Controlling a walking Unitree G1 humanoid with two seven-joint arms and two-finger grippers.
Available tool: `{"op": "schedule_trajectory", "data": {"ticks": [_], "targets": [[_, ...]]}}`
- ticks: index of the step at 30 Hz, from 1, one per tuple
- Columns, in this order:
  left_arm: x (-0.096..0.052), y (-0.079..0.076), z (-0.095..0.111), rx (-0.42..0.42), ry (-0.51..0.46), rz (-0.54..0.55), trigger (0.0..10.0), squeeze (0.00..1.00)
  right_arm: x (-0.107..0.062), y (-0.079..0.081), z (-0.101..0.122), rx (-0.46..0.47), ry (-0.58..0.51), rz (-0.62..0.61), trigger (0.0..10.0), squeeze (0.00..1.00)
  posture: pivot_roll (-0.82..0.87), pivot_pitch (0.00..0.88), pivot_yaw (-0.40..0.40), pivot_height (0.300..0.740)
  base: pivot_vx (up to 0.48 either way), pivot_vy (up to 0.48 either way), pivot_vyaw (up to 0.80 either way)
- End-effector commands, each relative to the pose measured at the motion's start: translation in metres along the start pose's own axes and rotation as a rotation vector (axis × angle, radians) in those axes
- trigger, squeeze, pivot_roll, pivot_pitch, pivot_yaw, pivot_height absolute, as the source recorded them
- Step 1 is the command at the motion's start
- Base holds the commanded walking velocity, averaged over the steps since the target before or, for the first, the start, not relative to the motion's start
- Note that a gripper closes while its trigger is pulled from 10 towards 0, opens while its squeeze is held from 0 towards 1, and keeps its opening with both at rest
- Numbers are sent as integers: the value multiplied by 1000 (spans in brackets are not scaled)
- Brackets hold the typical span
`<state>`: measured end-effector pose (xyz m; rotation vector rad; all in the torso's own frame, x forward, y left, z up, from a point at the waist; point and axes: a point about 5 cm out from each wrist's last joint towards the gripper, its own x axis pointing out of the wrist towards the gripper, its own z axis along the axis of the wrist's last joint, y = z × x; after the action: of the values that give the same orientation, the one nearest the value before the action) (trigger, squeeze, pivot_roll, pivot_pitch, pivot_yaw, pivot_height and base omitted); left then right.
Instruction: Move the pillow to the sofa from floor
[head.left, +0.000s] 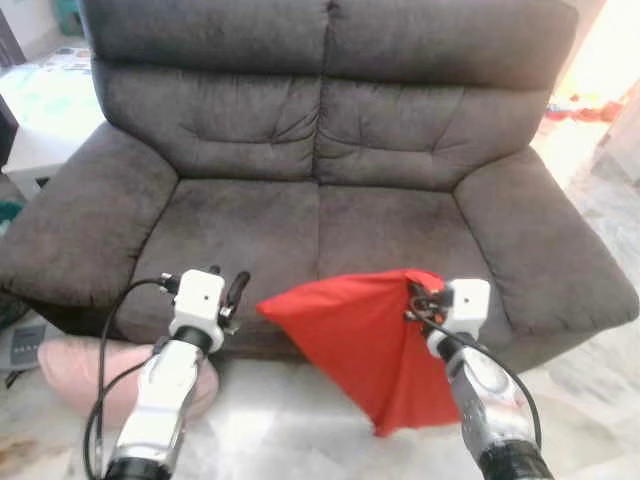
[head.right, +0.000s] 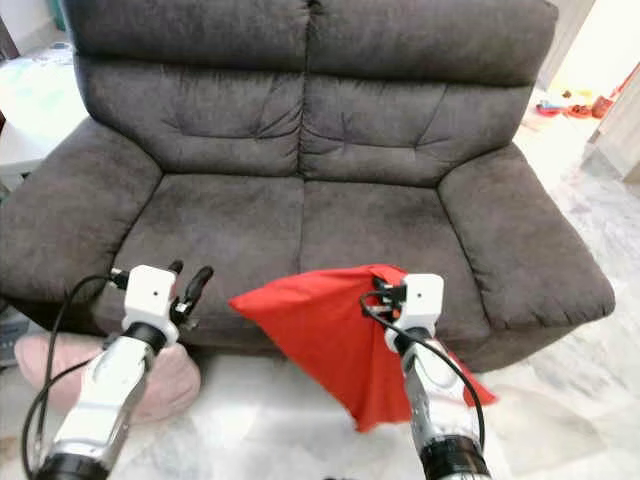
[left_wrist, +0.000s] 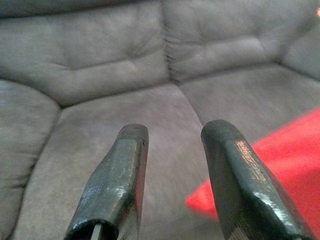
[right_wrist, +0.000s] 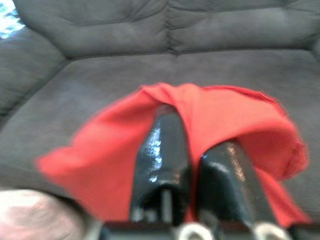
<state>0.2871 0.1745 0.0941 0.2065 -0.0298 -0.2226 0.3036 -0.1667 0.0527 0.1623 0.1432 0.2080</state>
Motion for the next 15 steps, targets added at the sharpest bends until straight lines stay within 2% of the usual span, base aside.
{"op": "schedule_trajectory", "data": {"ticks": [1, 5, 8, 9, 10, 15], "targets": [[-9, 1, -10, 3, 69, -107, 10000, 0, 13, 2, 41, -61, -155, 71, 10000, 0, 172, 41, -38, 740, 0, 0, 0], [-18, 6, -20, 20, 120, -169, 10000, 0, 14, 5, 47, -123, -147, 160, 10000, 0, 170, 40, -36, 740, 0, 0, 0], [-28, 6, -31, 41, 199, -292, 10000, 0, 16, 6, 52, -201, -128, 241, 10000, 0, 172, 39, -39, 740, 0, 0, 0], [-28, 6, -31, 41, 199, -292, 10000, 0, 16, 6, 52, -201, -128, 241, 10000, 0, 172, 39, -39, 740, 0, 0, 0], [-33, 5, -36, 47, 238, -353, 10000, 0, 17, 7, 54, -223, -123, 267, 10000, 0, 173, 37, -40, 740, 0, 0, 0], [-42, 7, -41, 67, 294, -463, 10000, 0, 17, 10, 56, -308, -89, 367, 10000, 0, 173, 35, -36, 740, 0, 0, 0]]}}
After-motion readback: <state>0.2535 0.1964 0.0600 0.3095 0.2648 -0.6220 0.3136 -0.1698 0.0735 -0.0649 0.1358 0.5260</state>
